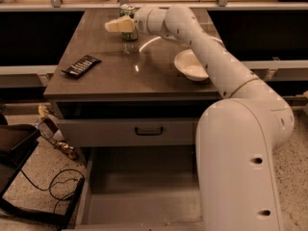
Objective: Place green can into middle drawer
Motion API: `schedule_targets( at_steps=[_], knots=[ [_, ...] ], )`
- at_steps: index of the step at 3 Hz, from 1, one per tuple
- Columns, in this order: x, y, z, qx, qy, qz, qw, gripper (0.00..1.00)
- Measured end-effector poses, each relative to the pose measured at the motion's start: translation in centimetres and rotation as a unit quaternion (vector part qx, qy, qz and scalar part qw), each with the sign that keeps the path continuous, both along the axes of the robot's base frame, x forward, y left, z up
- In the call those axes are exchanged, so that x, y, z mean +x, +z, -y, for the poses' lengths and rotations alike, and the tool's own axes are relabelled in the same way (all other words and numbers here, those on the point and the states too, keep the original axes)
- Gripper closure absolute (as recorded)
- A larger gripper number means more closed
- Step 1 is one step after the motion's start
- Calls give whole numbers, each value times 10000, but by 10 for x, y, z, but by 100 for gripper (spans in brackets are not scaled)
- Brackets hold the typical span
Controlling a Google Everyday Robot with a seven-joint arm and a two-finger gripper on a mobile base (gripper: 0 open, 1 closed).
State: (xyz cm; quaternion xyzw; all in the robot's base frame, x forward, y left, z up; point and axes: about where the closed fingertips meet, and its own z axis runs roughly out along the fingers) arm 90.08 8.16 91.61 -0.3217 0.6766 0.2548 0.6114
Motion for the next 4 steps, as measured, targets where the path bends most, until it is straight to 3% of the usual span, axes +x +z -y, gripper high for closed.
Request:
schedule_targets(
  at_steps=[1, 2, 4],
  knots=[
    [15, -5, 5, 32, 1, 73, 10000, 0],
    [26, -8, 6, 25, 11, 118, 9999, 18],
    [26, -9, 1, 34, 40, 113, 9999, 65]
  ],
)
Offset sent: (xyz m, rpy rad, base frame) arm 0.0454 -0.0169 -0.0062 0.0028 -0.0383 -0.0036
